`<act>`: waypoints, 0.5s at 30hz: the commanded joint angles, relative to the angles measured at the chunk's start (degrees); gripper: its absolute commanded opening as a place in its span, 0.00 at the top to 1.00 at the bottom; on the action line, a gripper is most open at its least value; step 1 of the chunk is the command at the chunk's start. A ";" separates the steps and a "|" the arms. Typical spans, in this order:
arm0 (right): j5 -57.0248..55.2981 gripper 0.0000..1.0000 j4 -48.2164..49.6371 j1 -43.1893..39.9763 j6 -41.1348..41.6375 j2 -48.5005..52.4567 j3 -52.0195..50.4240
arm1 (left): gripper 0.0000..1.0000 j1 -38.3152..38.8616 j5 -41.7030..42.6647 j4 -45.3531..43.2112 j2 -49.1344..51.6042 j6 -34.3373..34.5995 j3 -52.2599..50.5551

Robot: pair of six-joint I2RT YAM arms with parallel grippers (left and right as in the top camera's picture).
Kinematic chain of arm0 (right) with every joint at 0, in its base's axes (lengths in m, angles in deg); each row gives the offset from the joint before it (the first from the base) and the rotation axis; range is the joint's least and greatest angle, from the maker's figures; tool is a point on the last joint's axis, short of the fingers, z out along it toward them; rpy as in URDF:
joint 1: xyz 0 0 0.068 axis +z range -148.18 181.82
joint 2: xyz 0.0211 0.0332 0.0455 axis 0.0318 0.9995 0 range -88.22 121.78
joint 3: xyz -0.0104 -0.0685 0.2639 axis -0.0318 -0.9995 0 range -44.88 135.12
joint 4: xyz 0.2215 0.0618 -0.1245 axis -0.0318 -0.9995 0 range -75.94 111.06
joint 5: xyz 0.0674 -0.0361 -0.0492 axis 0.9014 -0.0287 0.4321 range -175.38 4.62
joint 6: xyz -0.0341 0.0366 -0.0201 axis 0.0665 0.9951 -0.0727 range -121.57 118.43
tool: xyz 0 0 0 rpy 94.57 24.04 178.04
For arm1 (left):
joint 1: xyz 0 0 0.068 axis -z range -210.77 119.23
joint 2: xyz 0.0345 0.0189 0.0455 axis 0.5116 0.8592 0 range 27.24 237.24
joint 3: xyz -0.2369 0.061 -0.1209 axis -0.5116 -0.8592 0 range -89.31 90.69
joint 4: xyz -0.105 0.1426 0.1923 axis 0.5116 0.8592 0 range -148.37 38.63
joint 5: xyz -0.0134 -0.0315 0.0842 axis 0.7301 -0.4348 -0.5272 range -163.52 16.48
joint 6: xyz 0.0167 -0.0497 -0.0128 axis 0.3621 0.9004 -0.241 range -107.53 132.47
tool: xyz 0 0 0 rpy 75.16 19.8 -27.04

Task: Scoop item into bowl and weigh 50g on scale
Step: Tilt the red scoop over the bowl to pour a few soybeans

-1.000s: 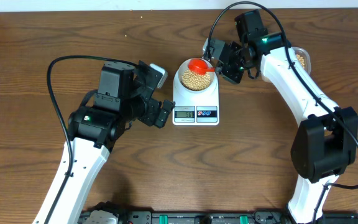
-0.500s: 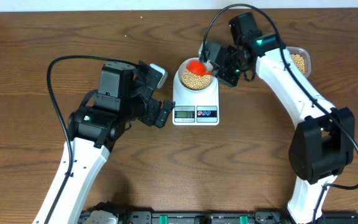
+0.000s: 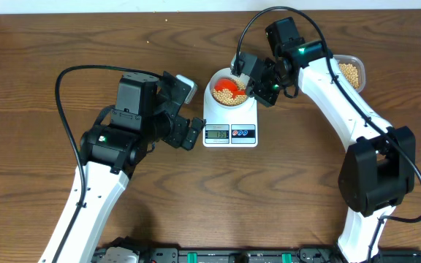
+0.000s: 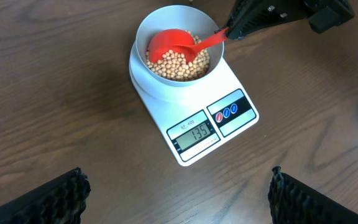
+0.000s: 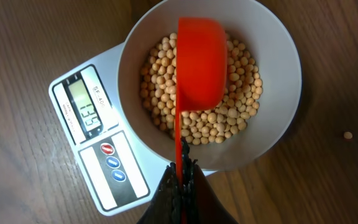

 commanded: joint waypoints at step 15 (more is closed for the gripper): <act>9.62 0.99 -0.48 -4.04 7.93 -0.66 -0.44 | 0.05 0.13 0.68 0.00 0.02 -0.13 -0.17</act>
